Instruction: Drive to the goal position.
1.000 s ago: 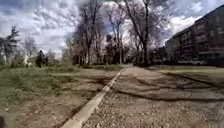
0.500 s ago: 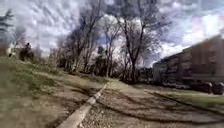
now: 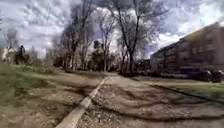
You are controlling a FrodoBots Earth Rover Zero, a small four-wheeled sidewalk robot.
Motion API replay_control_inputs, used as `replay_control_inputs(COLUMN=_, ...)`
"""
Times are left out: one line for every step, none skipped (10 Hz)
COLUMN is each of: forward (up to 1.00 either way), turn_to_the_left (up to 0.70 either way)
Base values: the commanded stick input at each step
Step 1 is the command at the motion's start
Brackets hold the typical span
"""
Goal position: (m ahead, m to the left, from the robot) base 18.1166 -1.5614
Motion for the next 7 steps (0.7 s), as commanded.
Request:
replay_control_inputs(forward=0.7, turn_to_the_left=0.0)
replay_control_inputs(forward=0.7, turn_to_the_left=0.0)
replay_control_inputs(forward=0.7, turn_to_the_left=0.0)
replay_control_inputs(forward=0.7, turn_to_the_left=0.0)
replay_control_inputs(forward=0.7, turn_to_the_left=0.0)
replay_control_inputs(forward=0.7, turn_to_the_left=0.0)
replay_control_inputs(forward=0.7, turn_to_the_left=0.0)
